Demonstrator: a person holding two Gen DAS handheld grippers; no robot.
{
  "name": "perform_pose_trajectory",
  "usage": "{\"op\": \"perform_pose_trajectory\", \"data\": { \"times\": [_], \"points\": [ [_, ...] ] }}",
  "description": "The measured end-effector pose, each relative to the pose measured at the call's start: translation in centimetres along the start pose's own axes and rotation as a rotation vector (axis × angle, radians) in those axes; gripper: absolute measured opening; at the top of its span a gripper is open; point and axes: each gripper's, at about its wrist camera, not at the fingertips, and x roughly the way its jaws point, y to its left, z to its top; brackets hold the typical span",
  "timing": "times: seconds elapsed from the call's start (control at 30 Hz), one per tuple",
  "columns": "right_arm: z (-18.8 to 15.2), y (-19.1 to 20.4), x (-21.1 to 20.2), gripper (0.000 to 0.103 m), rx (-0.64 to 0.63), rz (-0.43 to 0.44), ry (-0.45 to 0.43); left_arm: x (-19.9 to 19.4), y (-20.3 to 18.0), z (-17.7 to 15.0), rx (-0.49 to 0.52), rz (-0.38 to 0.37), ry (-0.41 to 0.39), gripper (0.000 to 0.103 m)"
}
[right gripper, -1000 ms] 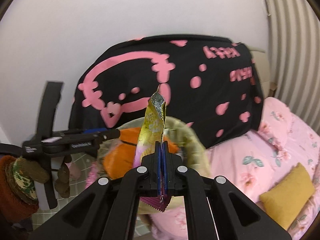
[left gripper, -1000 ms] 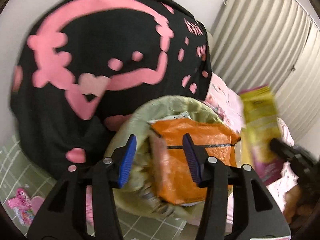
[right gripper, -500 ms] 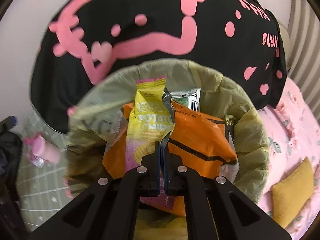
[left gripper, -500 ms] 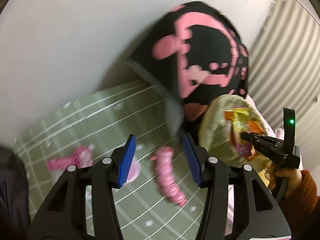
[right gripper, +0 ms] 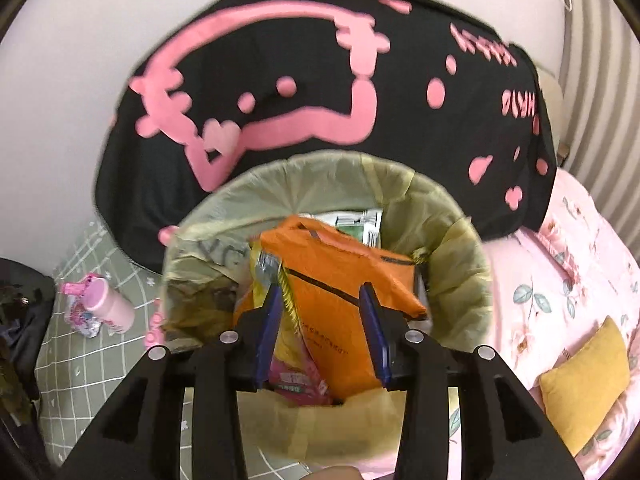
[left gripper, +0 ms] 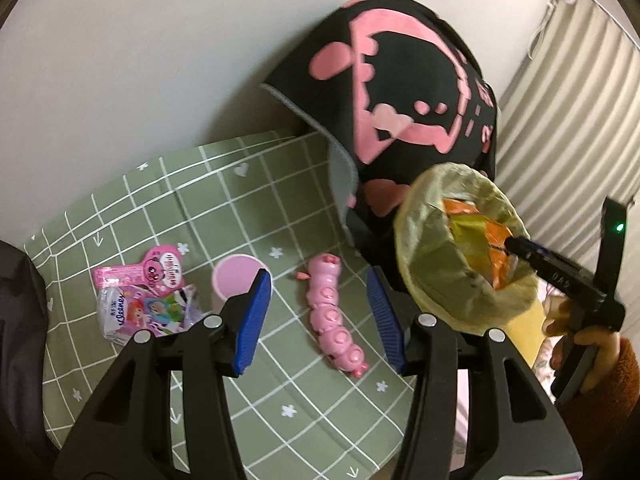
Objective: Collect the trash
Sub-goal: 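Move both open tools back over the table toward the remaining wrappers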
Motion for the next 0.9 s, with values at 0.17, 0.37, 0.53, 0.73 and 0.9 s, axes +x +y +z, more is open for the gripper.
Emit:
{"op": "perform_pose_trajectory", "data": {
  "times": [0.17, 0.37, 0.53, 0.73, 0.9],
  "points": [
    [-0.4, 0.7, -3.5, 0.039, -0.014, 0.047, -0.090, -1.2, -1.3, -1.5, 0.020, 0.025, -0.028, 0.048],
    [-1.9, 4.2, -5.1, 0.039, -0.069, 0.133, -0.139, -3.0, -0.7, -3.3, 0.032, 0.080, -0.063, 0.048],
    [-3.4, 8.0, -4.1, 0.039, -0.132, 0.188, -0.110, -4.0, 1.7, -4.8, -0.012, 0.126, -0.073, 0.048],
    [-5.2, 12.2, -2.2, 0.039, -0.156, 0.259, -0.061, -4.3, 5.8, -6.6, -0.057, 0.201, -0.057, 0.048],
    [-6.8, 15.6, -0.2, 0.039, -0.187, 0.307, -0.011, -4.2, 11.1, -7.5, -0.174, 0.267, -0.037, 0.048]
  ]
}}
